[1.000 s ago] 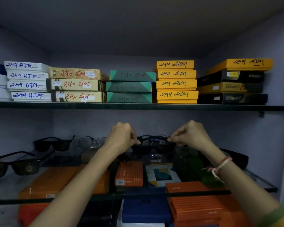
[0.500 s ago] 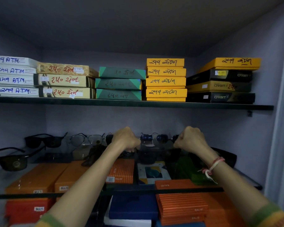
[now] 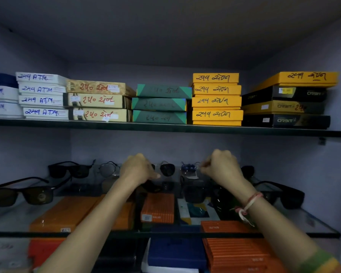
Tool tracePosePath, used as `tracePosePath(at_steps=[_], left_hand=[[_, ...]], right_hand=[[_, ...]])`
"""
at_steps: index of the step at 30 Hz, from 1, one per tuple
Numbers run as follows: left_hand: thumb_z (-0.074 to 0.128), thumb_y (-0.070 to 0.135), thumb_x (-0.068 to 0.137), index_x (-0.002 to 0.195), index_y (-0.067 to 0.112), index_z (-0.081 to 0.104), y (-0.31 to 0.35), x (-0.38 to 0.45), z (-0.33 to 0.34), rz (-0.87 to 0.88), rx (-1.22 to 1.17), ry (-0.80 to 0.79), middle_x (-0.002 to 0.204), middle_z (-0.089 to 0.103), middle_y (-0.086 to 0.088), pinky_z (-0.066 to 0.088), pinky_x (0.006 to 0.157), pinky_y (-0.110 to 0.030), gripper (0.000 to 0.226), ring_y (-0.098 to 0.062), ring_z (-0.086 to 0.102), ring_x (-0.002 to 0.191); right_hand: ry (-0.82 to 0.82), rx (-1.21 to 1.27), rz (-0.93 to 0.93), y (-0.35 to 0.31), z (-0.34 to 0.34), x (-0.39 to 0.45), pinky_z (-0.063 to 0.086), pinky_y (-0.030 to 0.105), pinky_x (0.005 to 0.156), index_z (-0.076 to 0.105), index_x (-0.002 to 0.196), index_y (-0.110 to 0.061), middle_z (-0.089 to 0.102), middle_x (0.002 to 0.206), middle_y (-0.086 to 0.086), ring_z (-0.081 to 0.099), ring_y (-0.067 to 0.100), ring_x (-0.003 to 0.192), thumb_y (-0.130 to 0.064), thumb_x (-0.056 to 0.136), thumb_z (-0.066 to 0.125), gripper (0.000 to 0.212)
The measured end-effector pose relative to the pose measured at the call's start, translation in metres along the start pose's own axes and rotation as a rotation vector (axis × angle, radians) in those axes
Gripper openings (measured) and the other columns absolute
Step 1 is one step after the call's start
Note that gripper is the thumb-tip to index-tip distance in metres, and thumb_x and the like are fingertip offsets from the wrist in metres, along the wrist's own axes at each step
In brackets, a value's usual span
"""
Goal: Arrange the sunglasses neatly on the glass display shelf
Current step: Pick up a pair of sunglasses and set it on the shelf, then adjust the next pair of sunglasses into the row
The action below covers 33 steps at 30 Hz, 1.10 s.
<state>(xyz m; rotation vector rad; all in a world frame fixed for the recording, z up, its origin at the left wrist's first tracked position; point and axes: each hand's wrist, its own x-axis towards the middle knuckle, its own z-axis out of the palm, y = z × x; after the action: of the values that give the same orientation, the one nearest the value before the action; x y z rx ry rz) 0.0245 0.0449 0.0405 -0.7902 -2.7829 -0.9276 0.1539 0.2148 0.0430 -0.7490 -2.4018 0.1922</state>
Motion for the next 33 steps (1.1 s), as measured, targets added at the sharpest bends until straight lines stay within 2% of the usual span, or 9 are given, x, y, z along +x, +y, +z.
tracePosePath(at_steps=[3, 7, 12, 15, 19, 24, 27, 29, 33], left_hand=[[0.081, 0.033, 0.077, 0.108, 0.011, 0.078, -0.022, -0.003, -0.013, -0.016, 0.133, 0.061, 0.118, 0.073, -0.010, 0.056, 0.096, -0.041, 0.038, -0.030, 0.066, 0.112], [0.081, 0.041, 0.075, 0.117, 0.016, 0.072, -0.043, -0.004, -0.016, -0.016, 0.242, 0.036, 0.122, 0.070, -0.008, 0.056, 0.093, -0.038, 0.049, -0.028, 0.066, 0.113], [0.085, 0.037, 0.071, 0.115, 0.017, 0.074, -0.060, 0.000, -0.024, 0.003, 0.208, 0.004, 0.121, 0.070, -0.008, 0.057, 0.094, -0.037, 0.050, -0.027, 0.066, 0.113], [0.086, 0.034, 0.071, 0.111, 0.015, 0.076, -0.071, 0.003, -0.033, 0.020, 0.201, 0.011, 0.120, 0.071, -0.009, 0.058, 0.094, -0.039, 0.046, -0.027, 0.067, 0.112], [0.086, 0.030, 0.072, 0.113, 0.010, 0.074, -0.088, 0.007, -0.043, 0.007, 0.228, 0.025, 0.119, 0.071, -0.010, 0.058, 0.095, -0.040, 0.046, -0.028, 0.066, 0.113], [0.084, 0.033, 0.074, 0.111, 0.011, 0.073, -0.100, 0.006, -0.044, 0.020, 0.286, 0.088, 0.118, 0.070, -0.010, 0.058, 0.093, -0.037, 0.045, -0.028, 0.067, 0.111], [0.082, 0.038, 0.075, 0.119, 0.012, 0.069, -0.099, 0.005, -0.040, 0.082, 0.270, 0.109, 0.121, 0.068, -0.011, 0.057, 0.091, -0.038, 0.052, -0.029, 0.065, 0.113], [0.076, 0.040, 0.080, 0.124, 0.017, 0.069, -0.096, 0.004, -0.038, 0.186, 0.153, 0.118, 0.122, 0.071, -0.009, 0.057, 0.094, -0.040, 0.050, -0.028, 0.066, 0.113], [0.075, 0.035, 0.082, 0.105, 0.017, 0.080, -0.086, 0.003, -0.038, 0.313, 0.013, 0.118, 0.110, 0.078, -0.005, 0.056, 0.087, -0.035, 0.030, -0.022, 0.070, 0.102]], right_hand=[[-0.014, 0.061, -0.074, -0.037, 0.018, -0.004, 0.060, 0.036, 0.081, 0.081, 0.098, -0.013, 0.078, 0.102, 0.011, 0.071, 0.030, 0.097, -0.022, 0.086, 0.066, 0.021], [-0.058, 0.073, -0.121, -0.078, 0.048, -0.003, 0.060, 0.042, 0.083, 0.077, 0.100, -0.005, 0.075, 0.103, 0.016, 0.071, 0.035, 0.097, -0.018, 0.084, 0.066, 0.023], [-0.154, -0.015, -0.109, -0.110, 0.077, -0.006, 0.054, 0.041, 0.082, 0.067, 0.105, 0.001, 0.068, 0.112, 0.019, 0.066, 0.037, 0.106, -0.035, 0.076, 0.081, 0.048], [-0.171, -0.045, -0.090, -0.117, 0.083, -0.008, 0.054, 0.039, 0.083, 0.067, 0.107, -0.001, 0.067, 0.115, 0.017, 0.065, 0.036, 0.107, -0.035, 0.070, 0.085, 0.054], [-0.082, -0.059, -0.077, -0.117, 0.083, -0.012, 0.054, 0.037, 0.080, 0.067, 0.107, 0.000, 0.069, 0.110, 0.018, 0.068, 0.038, 0.104, -0.023, 0.075, 0.080, 0.042], [-0.020, -0.041, -0.073, -0.112, 0.071, -0.015, 0.060, 0.041, 0.084, 0.075, 0.105, -0.005, 0.074, 0.104, 0.015, 0.071, 0.031, 0.096, -0.023, 0.085, 0.073, 0.027], [-0.007, 0.037, -0.099, -0.105, 0.061, -0.018, 0.062, 0.036, 0.080, 0.080, 0.099, -0.010, 0.079, 0.094, 0.011, 0.074, 0.024, 0.085, -0.023, 0.087, 0.071, 0.020], [-0.017, 0.104, -0.122, -0.101, 0.054, -0.020, 0.061, 0.037, 0.080, 0.082, 0.098, -0.014, 0.080, 0.092, 0.009, 0.074, 0.022, 0.083, -0.024, 0.086, 0.073, 0.018], [-0.011, 0.213, -0.157, -0.092, 0.044, -0.022, 0.061, 0.032, 0.076, 0.083, 0.094, -0.015, 0.081, 0.096, 0.003, 0.071, 0.012, 0.073, -0.026, 0.084, 0.076, 0.016]])
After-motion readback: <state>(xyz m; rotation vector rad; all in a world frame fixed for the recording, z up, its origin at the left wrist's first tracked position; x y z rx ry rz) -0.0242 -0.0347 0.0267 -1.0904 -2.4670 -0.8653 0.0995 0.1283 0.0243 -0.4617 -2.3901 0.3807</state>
